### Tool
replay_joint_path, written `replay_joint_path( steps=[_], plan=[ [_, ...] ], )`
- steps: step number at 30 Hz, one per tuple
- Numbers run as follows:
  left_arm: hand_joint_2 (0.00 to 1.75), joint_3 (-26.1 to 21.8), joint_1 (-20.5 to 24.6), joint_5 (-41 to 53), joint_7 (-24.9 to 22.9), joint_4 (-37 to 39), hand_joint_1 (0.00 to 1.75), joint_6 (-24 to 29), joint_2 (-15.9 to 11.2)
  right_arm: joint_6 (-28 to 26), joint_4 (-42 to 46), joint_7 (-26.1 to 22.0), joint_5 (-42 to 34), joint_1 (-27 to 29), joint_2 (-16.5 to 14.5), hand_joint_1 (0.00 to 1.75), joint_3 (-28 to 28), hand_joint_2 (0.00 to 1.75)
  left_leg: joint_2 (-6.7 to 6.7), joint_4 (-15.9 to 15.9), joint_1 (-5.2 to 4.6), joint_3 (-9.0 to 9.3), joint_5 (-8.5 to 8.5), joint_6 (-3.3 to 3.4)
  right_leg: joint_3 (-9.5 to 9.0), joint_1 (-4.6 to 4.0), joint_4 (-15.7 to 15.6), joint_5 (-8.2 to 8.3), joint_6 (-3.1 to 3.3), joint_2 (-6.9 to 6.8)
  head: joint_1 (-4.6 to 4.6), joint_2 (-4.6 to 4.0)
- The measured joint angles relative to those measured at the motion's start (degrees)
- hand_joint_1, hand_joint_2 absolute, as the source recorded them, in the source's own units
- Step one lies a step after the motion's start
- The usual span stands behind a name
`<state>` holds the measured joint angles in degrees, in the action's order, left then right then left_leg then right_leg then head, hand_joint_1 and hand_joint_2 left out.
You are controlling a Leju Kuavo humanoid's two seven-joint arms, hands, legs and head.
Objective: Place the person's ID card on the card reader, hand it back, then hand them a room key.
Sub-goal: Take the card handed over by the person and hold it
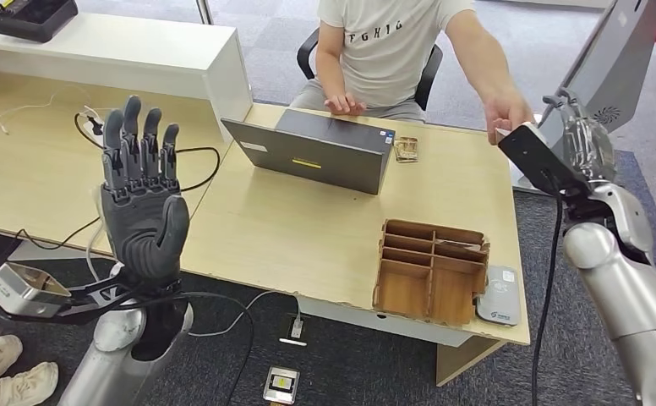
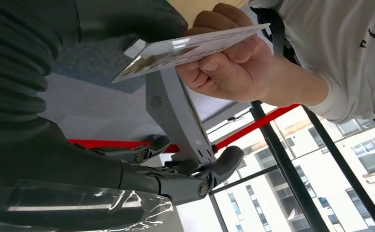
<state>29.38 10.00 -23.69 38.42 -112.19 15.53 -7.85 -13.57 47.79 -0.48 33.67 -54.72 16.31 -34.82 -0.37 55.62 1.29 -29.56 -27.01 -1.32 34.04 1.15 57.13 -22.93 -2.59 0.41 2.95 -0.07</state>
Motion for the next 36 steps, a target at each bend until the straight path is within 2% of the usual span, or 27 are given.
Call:
replay_joint_path(
  steps=[26, 31, 36],
  plan=[
    [1.75, 1.2, -0.1, 0.0, 0.1, 0.0, 0.00, 1.8, 0.0, -2.5, -3.9, -0.6, -0.4, -0.1, -0.2, 1.75, -2.6, 1.75, 0.00, 0.0, 0.00, 0.01, 0.00, 0.00, 0.02, 0.00, 0.0, 0.00, 0.00, 0.00, 0.00, 0.00],
    [1.75, 1.4, -0.3, 0.3, 0.0, 0.0, 0.00, 1.7, 0.0, -3.1, -2.8, 0.0, -0.6, 1.4, 1.2, 1.75, -2.1, 1.75, 0.00, 0.0, -0.01, 0.01, 0.00, 0.00, 0.02, 0.00, 0.0, 0.00, 0.00, 0.00, 0.00, 0.00],
    [1.75, 1.4, -0.8, 0.4, -0.4, 0.0, 0.00, 1.8, 0.0, -4.3, 0.3, 1.0, -1.6, 4.5, 4.0, 1.75, -0.3, 1.75, -0.01, 0.0, -0.01, 0.03, -0.01, 0.01, 0.02, 0.00, 0.0, 0.00, 0.00, 0.00, 0.01, 0.00]
  ],
)
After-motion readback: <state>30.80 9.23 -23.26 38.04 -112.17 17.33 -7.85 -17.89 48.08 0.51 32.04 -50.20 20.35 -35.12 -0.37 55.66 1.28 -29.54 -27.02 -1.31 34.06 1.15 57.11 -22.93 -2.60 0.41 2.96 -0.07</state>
